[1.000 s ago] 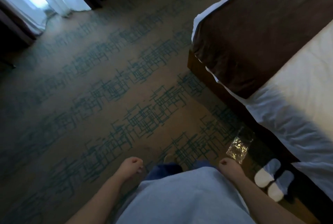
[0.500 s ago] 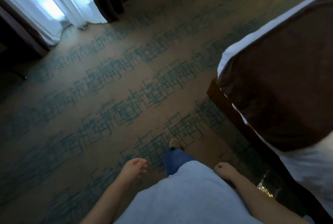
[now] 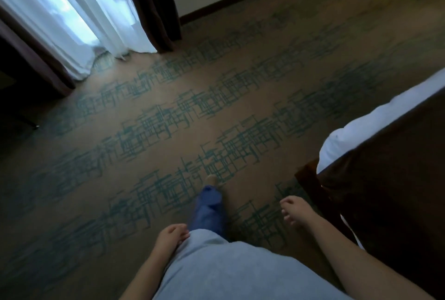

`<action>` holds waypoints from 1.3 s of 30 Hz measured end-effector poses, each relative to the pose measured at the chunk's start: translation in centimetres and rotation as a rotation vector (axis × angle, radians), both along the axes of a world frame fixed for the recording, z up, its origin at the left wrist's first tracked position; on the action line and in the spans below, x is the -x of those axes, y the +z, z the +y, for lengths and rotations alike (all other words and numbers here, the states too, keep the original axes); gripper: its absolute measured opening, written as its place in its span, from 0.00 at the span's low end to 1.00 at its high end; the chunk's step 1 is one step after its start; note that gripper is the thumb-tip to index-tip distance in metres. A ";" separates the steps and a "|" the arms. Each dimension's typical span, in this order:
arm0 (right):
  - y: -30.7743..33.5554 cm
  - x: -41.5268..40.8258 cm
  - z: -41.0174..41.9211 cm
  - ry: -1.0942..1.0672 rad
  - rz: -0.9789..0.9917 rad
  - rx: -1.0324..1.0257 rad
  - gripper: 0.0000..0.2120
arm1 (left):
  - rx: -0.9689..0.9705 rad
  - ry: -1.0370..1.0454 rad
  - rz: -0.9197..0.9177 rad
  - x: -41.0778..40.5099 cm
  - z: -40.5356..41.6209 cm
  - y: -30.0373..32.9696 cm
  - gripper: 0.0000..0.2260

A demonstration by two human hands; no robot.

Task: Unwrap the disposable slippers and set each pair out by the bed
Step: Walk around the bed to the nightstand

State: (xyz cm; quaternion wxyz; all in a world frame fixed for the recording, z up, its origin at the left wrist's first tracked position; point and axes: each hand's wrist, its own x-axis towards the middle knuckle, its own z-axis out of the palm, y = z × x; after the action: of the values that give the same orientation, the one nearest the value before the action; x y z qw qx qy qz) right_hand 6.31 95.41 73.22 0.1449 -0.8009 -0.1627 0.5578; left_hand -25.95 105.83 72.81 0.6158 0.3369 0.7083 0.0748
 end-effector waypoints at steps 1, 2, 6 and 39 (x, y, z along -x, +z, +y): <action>-0.4 -0.5 0.7 -0.021 0.005 0.029 0.08 | 0.009 -0.010 -0.004 -0.9 2.2 -0.3 0.09; -1.0 -1.0 1.5 -0.044 0.012 0.056 0.08 | 0.015 -0.030 -0.002 -2.0 4.7 -0.4 0.09; -2.3 -2.2 5.1 -0.092 -0.010 0.125 0.08 | -0.007 -0.300 0.045 -7.3 16.0 0.1 0.10; 0.3 -55.1 35.1 -0.616 -0.110 -0.027 0.08 | -0.115 -0.877 -0.032 -69.7 54.4 1.4 0.08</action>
State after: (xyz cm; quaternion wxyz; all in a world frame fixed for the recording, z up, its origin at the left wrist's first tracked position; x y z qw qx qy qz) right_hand 61.44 130.51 73.54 0.3086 -0.8396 0.0725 0.4411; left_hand 43.77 160.26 74.21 0.5805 0.6380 0.4835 -0.1493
